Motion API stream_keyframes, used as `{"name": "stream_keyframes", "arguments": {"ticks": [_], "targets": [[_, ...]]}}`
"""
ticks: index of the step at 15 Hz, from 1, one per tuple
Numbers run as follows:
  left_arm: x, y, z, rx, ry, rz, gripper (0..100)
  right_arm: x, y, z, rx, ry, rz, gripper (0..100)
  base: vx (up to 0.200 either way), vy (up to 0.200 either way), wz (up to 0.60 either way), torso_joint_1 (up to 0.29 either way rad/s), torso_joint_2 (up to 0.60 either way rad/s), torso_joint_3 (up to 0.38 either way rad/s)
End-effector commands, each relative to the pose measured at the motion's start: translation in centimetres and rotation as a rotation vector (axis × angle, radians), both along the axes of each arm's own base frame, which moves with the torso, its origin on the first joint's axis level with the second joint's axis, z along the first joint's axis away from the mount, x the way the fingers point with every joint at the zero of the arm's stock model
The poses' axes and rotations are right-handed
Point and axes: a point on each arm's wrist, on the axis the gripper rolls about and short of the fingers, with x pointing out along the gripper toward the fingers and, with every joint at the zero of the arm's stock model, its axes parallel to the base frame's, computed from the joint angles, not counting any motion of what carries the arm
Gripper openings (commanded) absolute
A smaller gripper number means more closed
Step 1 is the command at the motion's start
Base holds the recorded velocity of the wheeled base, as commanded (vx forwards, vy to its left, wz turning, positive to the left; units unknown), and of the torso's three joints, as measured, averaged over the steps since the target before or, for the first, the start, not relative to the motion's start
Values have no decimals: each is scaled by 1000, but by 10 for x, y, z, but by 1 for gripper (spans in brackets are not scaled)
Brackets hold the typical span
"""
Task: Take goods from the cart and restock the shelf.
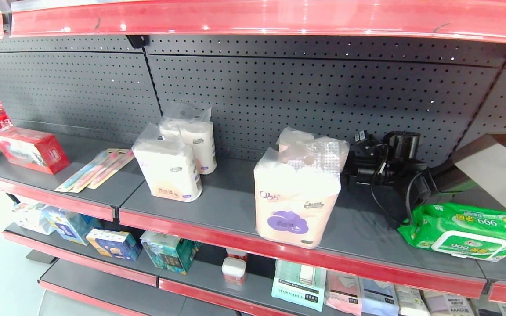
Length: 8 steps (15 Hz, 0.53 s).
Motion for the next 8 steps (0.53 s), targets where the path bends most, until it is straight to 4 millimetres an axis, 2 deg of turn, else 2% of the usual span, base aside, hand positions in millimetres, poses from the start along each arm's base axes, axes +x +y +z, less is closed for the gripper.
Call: {"name": "stream_keyframes", "arguments": {"ticks": [1, 8], "targets": [[0, 0, 0, 0, 1, 1, 100, 0, -5, 2, -1, -7, -13, 0, 0, 0, 0, 0, 0, 0], [0, 0, 0, 0, 0, 1, 100, -5, -10, -3, -9, 0, -12, 0, 0, 0, 0, 0, 0, 0]]}}
